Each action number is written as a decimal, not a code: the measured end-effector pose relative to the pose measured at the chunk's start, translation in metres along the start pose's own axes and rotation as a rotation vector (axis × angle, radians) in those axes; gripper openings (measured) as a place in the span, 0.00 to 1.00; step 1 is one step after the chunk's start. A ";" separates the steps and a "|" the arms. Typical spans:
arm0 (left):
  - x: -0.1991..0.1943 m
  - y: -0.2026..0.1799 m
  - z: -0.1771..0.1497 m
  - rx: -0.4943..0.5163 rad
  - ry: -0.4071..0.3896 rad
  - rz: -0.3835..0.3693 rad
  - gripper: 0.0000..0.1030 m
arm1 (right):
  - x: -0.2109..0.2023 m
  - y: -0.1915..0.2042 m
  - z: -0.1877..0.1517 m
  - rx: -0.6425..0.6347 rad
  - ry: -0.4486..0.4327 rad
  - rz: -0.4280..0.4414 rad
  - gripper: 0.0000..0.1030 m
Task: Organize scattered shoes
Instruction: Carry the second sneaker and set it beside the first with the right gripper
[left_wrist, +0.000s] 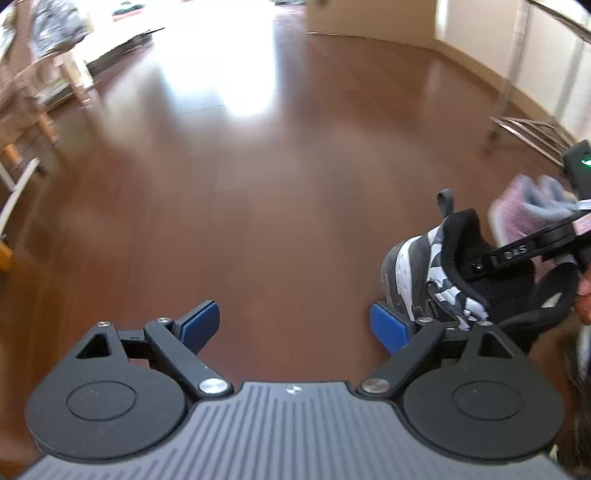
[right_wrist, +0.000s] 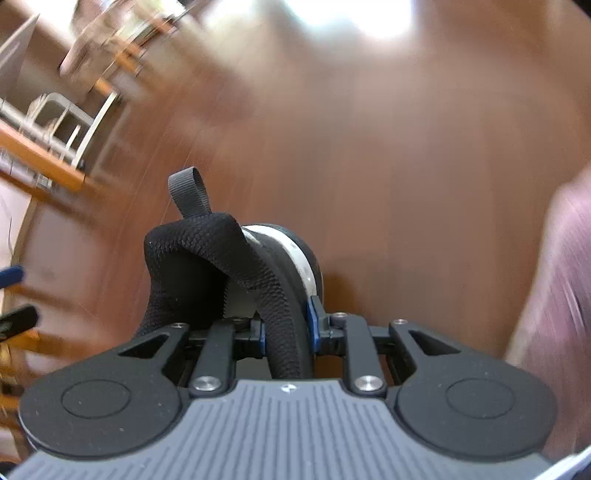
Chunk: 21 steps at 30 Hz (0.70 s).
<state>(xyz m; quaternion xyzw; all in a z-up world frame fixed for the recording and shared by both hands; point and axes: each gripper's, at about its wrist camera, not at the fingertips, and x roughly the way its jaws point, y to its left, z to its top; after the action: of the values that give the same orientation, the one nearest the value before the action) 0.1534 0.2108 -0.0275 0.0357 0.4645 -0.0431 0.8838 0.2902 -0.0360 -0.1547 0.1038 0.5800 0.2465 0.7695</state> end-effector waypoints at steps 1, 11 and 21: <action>-0.005 -0.006 -0.005 0.017 -0.005 -0.025 0.88 | -0.023 -0.002 -0.018 0.023 -0.014 -0.009 0.18; -0.025 -0.094 -0.059 0.193 -0.016 -0.211 0.88 | -0.101 -0.038 -0.137 0.029 0.102 -0.240 0.18; -0.016 -0.141 -0.140 0.240 0.110 -0.130 0.88 | -0.126 -0.050 -0.199 -0.131 -0.113 -0.431 0.63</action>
<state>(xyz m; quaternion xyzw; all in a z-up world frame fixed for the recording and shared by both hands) 0.0148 0.0854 -0.0965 0.1131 0.5051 -0.1534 0.8417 0.0896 -0.1668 -0.1312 -0.0590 0.5277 0.1075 0.8405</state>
